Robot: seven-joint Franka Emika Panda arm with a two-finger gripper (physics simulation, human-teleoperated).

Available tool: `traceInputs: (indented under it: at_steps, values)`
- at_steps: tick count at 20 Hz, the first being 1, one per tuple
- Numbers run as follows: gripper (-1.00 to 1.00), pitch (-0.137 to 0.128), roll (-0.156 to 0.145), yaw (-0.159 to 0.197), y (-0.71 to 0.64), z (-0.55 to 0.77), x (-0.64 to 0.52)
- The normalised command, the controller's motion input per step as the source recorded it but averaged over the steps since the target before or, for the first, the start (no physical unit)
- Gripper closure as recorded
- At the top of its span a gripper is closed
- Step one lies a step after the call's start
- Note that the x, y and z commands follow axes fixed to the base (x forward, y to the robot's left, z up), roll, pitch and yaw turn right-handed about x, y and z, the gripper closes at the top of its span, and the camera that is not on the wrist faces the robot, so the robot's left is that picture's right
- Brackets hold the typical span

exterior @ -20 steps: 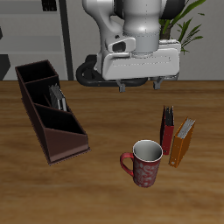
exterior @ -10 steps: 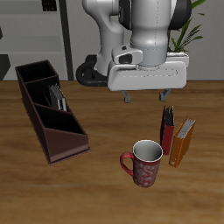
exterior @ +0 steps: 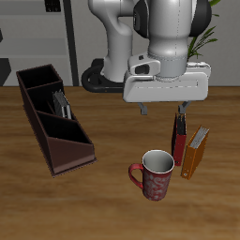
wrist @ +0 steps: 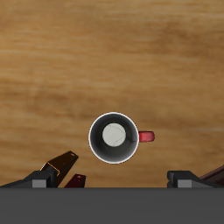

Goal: Place the striped book into the right desk caddy's front compartment and place the red mug into the right desk caddy's right compartment

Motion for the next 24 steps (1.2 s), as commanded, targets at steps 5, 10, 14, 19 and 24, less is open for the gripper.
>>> traceInputs:
  at_steps: [5, 10, 14, 19, 24]
  values:
    - [-1.0, 0.003, 0.002, 0.016, 0.13, -0.1, 0.07]
    - [-1.0, 0.005, 0.004, 0.052, 0.14, -0.17, 0.08]
    - [-1.0, -0.004, 0.003, 0.112, 0.16, -0.14, 0.05]
    - [-1.0, 0.01, -0.002, 0.03, 0.04, -0.1, 0.03]
    - [-1.0, -0.005, -0.003, 0.073, 0.05, -0.1, 0.04]
